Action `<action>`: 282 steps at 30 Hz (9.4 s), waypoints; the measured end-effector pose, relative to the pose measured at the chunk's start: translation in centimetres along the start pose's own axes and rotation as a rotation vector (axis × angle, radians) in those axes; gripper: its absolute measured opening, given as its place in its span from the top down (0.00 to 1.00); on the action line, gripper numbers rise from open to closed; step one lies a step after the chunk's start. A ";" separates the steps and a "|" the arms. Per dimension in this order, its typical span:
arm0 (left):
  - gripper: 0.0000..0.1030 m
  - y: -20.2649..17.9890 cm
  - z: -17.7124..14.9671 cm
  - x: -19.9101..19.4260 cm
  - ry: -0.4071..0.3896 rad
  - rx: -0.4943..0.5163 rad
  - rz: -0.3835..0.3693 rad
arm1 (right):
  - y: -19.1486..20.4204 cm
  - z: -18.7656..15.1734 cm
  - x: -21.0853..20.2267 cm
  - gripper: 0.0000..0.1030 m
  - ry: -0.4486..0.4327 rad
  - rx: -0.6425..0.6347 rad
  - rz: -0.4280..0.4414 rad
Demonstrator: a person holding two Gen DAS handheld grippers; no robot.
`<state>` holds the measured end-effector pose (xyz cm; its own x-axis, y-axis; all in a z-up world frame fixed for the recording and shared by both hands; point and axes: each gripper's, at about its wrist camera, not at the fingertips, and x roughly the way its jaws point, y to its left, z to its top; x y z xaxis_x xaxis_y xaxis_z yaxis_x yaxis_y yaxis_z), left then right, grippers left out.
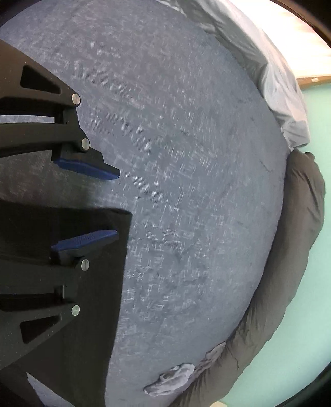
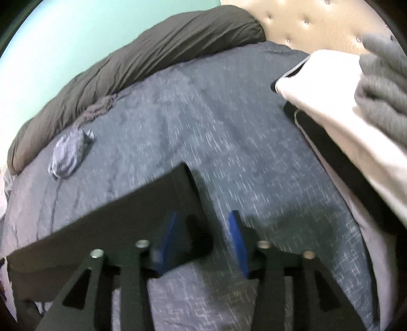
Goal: Fold clothes
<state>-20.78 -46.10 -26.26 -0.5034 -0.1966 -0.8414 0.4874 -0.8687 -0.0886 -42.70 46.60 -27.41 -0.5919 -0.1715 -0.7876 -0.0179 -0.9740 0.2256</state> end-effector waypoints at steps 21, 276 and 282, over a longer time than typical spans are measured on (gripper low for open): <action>0.96 -1.8 1.2 1.7 -0.003 0.045 0.058 | 2.6 3.5 5.7 0.97 0.061 -0.062 -0.039; 0.44 -21.8 -23.6 -5.7 0.051 0.160 -0.301 | 25.2 -4.3 6.9 0.99 0.013 -0.544 0.022; 0.44 -22.0 -23.7 -5.6 0.050 0.166 -0.294 | 25.9 -2.3 7.5 0.99 -0.006 -0.508 0.003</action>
<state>-11.73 -15.13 -32.24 -0.5679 0.0922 -0.8179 0.2018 -0.9478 -0.2469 -45.77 19.71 -28.81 -0.5959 -0.1755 -0.7837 0.3774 -0.9226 -0.0803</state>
